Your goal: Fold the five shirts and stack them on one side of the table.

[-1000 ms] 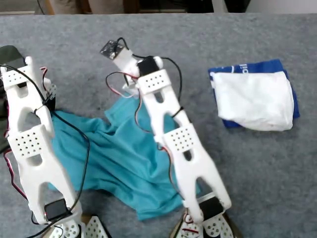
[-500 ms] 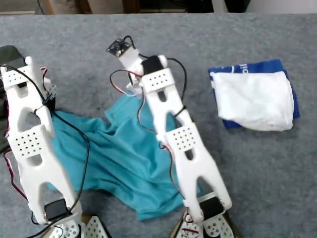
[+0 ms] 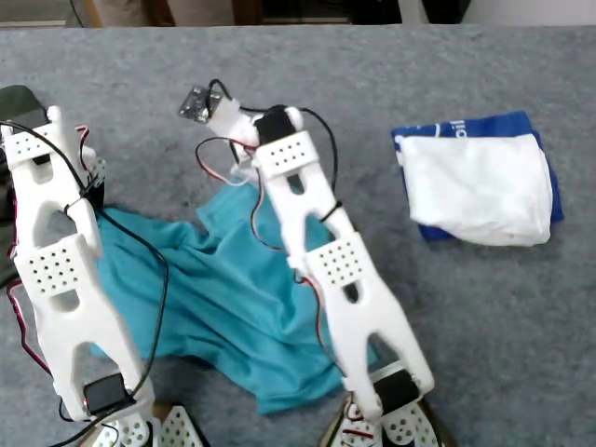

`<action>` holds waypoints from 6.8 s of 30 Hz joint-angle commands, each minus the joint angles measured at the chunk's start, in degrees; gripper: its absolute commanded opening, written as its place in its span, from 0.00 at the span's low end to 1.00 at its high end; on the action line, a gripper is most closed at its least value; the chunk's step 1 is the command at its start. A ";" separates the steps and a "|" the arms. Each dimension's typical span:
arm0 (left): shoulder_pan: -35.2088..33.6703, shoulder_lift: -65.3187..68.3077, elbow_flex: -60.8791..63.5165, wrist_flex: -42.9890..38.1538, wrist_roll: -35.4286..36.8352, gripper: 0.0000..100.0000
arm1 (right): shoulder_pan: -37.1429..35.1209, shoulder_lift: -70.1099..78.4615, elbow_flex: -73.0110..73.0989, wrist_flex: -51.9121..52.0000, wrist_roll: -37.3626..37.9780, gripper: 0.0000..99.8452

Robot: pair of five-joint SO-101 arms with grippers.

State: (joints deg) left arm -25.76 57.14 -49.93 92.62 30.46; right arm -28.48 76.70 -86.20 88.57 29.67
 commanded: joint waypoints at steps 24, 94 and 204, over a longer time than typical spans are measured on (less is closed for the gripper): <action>-0.18 0.57 -0.44 0.70 -1.67 0.02 | -1.54 -1.01 -0.48 1.41 12.40 0.05; 0.09 0.40 -0.53 0.26 -1.85 0.02 | 2.33 -24.04 34.77 13.10 -23.12 0.19; 4.40 -25.36 -30.33 8.44 -14.24 0.02 | 6.99 -54.02 -9.27 9.41 -25.76 0.00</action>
State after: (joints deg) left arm -21.71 43.25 -76.66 100.18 18.68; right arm -24.70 33.89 -92.97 101.14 3.38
